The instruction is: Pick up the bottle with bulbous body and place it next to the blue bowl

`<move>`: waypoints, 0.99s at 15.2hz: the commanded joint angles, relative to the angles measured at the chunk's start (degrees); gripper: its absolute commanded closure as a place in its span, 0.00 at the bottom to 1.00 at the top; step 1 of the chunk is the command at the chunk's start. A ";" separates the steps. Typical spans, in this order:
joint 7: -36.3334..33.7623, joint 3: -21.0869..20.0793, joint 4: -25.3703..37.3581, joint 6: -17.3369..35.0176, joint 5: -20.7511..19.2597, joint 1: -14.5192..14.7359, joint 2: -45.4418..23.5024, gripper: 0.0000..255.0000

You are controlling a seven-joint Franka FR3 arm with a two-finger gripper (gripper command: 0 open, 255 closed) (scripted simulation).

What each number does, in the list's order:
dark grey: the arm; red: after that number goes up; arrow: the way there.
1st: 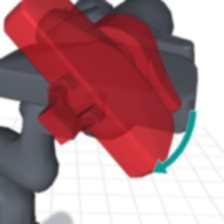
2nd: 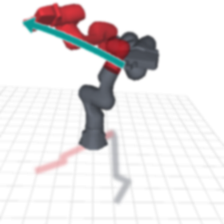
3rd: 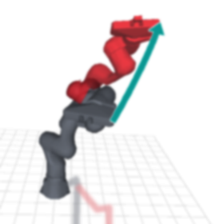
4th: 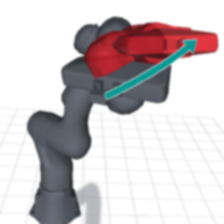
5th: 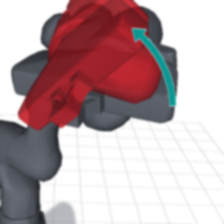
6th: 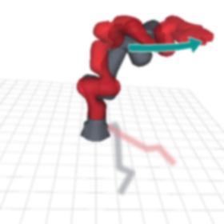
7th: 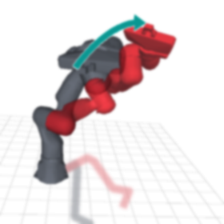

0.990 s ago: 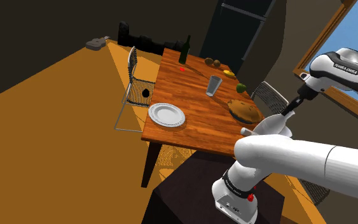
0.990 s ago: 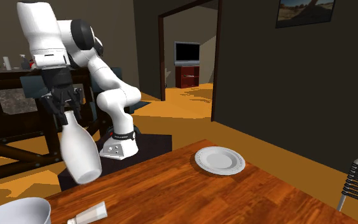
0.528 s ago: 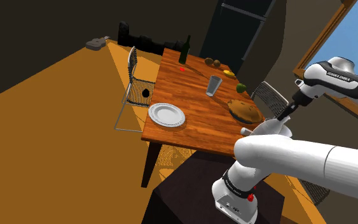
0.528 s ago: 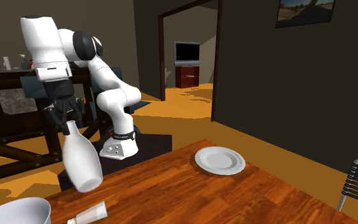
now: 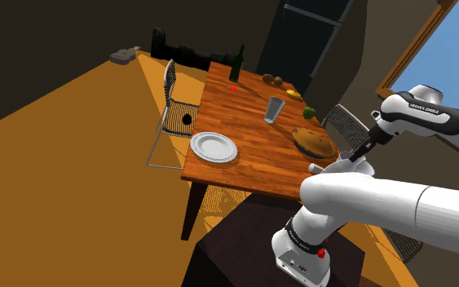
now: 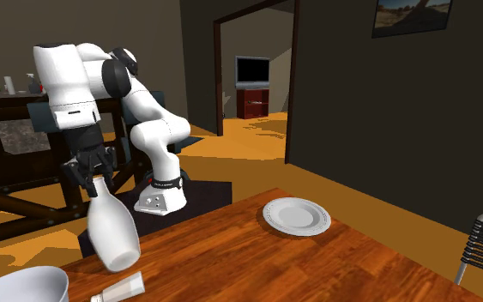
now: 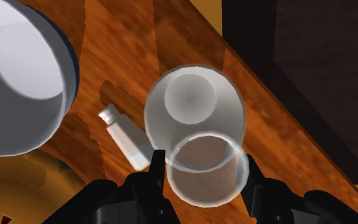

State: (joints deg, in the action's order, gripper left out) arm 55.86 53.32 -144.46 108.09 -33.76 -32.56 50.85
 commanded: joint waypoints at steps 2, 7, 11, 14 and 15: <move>-0.03 0.40 -0.46 0.52 -0.23 0.01 -0.16 1.00; 0.01 0.37 -0.47 0.55 -0.18 -0.03 -0.21 1.00; 0.03 0.26 -0.36 0.37 -0.11 -0.05 -0.16 0.00; 0.21 -0.85 0.92 -1.39 0.63 -0.16 0.24 0.00; 0.42 -2.01 2.37 -3.29 1.43 -0.22 0.58 0.00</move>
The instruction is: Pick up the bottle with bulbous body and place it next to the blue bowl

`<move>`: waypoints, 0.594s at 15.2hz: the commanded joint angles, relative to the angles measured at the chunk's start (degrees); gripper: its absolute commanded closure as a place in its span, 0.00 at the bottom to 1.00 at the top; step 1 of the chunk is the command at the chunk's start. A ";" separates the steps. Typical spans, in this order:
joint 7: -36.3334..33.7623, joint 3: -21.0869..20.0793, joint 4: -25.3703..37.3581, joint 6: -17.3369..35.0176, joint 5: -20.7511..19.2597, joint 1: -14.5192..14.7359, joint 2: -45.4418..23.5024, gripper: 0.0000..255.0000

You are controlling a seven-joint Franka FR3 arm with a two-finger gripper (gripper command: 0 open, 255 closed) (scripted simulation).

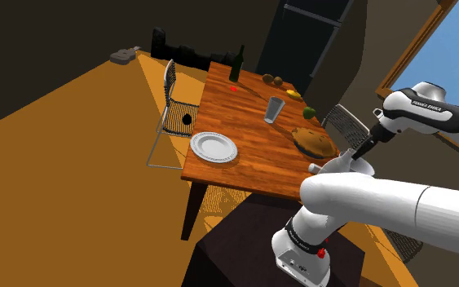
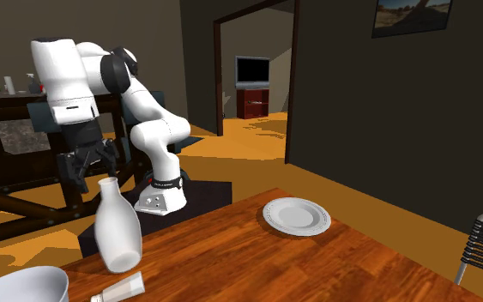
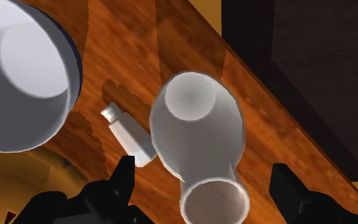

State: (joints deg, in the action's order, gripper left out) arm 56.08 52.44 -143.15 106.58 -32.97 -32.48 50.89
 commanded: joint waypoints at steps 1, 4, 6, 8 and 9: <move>0.40 -2.21 2.58 -3.64 1.42 -0.31 0.79 0.00; 0.58 -3.03 3.82 -5.07 2.03 -0.31 0.90 0.00; 0.58 -3.03 3.82 -5.07 2.03 -0.31 0.90 0.00; 0.58 -3.03 3.82 -5.07 2.03 -0.31 0.90 0.00; 0.58 -3.03 3.82 -5.07 2.03 -0.31 0.90 0.00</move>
State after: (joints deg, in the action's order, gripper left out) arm 56.66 49.43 -139.35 101.54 -30.95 -32.79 51.78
